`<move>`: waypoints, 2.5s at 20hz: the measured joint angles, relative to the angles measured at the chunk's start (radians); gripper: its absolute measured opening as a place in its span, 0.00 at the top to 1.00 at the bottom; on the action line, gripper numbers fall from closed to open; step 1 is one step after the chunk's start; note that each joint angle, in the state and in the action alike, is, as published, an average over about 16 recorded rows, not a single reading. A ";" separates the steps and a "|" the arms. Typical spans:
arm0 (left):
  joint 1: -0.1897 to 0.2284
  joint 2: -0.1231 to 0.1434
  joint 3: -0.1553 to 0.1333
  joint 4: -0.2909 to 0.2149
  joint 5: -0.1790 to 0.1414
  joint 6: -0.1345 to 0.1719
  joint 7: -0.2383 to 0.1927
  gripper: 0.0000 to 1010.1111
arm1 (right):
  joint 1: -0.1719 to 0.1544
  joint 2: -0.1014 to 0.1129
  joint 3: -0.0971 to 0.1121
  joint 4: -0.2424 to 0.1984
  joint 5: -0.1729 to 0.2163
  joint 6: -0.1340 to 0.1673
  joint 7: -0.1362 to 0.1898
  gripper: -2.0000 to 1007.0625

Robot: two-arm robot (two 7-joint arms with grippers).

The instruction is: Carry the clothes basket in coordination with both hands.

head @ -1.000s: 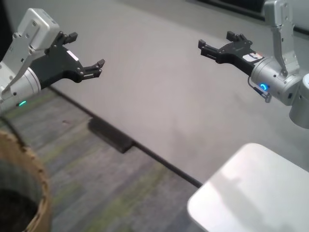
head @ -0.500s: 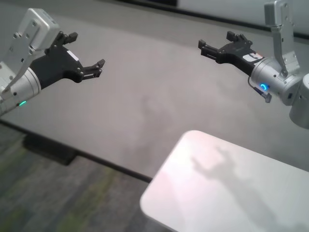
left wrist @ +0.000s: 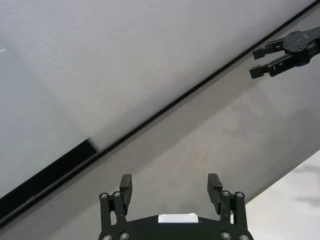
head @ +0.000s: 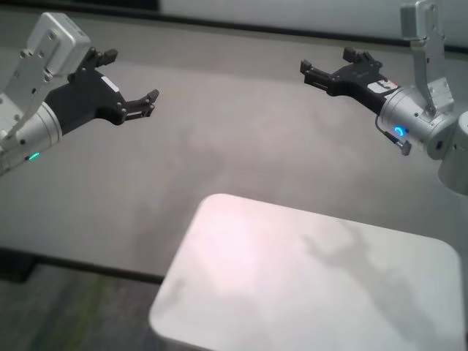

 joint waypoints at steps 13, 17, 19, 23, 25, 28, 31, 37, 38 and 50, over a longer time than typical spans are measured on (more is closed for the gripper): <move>0.000 0.000 0.000 0.000 0.000 0.000 0.000 0.01 | 0.000 0.000 0.000 0.000 0.000 0.000 0.000 0.00; 0.000 0.000 0.000 0.000 0.000 0.000 0.000 0.01 | 0.000 0.000 0.000 0.000 0.000 0.000 0.000 0.00; 0.000 0.000 0.000 0.000 0.000 0.000 0.000 0.01 | 0.000 0.000 0.000 0.000 0.000 0.000 0.000 0.00; 0.000 0.000 0.000 0.000 0.000 0.000 0.000 0.01 | 0.000 0.000 0.000 0.000 0.000 0.000 0.000 0.00; 0.000 0.000 0.000 0.000 0.000 0.000 0.000 0.01 | 0.000 0.000 0.000 0.000 0.000 0.000 0.000 0.00; 0.000 0.000 0.000 0.000 0.000 0.000 0.000 0.01 | 0.000 0.000 0.000 0.000 0.000 0.000 0.000 0.00; 0.000 0.000 0.000 0.000 0.000 0.000 0.000 0.01 | 0.000 0.000 0.000 0.000 0.000 0.000 0.000 0.00; 0.000 0.000 0.000 0.000 0.000 0.000 0.000 0.01 | 0.000 0.000 0.000 0.000 0.000 0.000 0.000 0.00; 0.000 0.000 0.000 0.000 0.000 0.000 0.000 0.01 | 0.000 0.000 0.000 0.000 0.000 0.000 0.000 0.00; 0.000 0.000 0.000 0.001 0.000 0.001 0.001 0.01 | 0.000 0.000 0.000 0.000 0.000 0.000 0.000 0.00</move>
